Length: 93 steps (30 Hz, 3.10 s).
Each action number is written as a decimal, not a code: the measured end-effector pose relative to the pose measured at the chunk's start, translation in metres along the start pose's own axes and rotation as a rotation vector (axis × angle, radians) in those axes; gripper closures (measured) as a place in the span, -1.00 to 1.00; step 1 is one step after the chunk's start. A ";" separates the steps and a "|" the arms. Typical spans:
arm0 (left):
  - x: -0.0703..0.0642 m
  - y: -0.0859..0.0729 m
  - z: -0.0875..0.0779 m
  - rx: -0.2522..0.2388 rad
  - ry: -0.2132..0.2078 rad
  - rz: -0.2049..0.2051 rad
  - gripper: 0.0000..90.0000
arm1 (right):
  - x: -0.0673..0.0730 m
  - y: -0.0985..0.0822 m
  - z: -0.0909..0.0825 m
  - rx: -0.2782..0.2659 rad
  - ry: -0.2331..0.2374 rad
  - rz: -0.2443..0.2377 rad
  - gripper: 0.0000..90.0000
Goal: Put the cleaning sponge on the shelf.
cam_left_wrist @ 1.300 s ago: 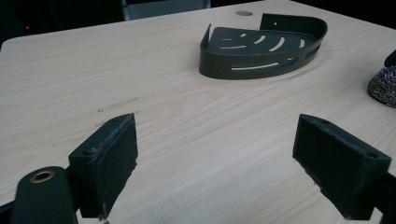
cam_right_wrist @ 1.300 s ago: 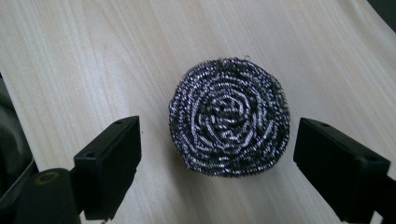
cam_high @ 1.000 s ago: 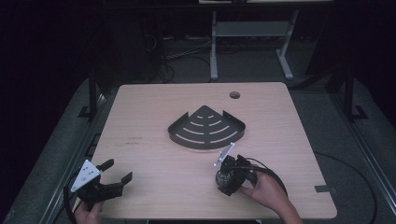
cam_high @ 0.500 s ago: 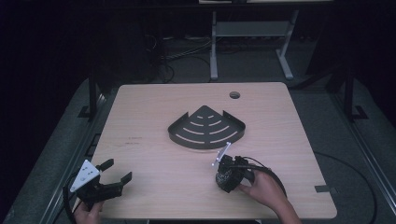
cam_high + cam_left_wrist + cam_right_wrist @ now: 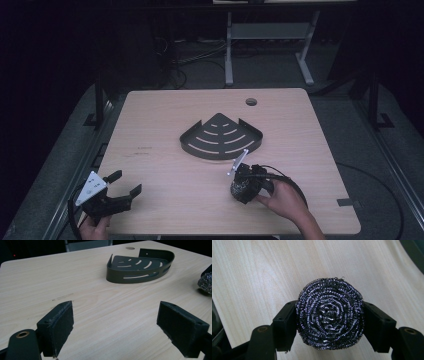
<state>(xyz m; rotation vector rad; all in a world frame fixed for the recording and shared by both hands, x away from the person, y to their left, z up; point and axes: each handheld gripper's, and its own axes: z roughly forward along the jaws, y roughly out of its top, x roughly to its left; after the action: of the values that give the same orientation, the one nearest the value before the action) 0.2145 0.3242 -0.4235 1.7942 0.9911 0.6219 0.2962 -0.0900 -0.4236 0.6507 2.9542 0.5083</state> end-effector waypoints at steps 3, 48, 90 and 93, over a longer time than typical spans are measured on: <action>0.000 0.000 0.000 0.000 -0.001 0.002 -0.71 | -0.002 0.001 -0.003 -0.002 0.005 0.005 -0.27; 0.000 0.000 0.001 -0.002 -0.005 0.003 -0.71 | -0.052 0.046 -0.049 -0.040 0.021 0.011 -0.26; 0.001 0.001 0.002 -0.004 -0.006 0.002 -0.71 | -0.101 0.103 -0.024 0.003 0.031 0.061 -0.26; 0.000 0.001 0.001 -0.003 -0.009 0.006 -0.71 | -0.107 0.103 -0.019 0.002 0.035 0.076 -0.27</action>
<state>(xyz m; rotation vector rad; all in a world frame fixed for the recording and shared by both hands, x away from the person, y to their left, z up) 0.2161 0.3236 -0.4232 1.7963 0.9785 0.6189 0.4316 -0.0523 -0.3714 0.7639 2.9723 0.5280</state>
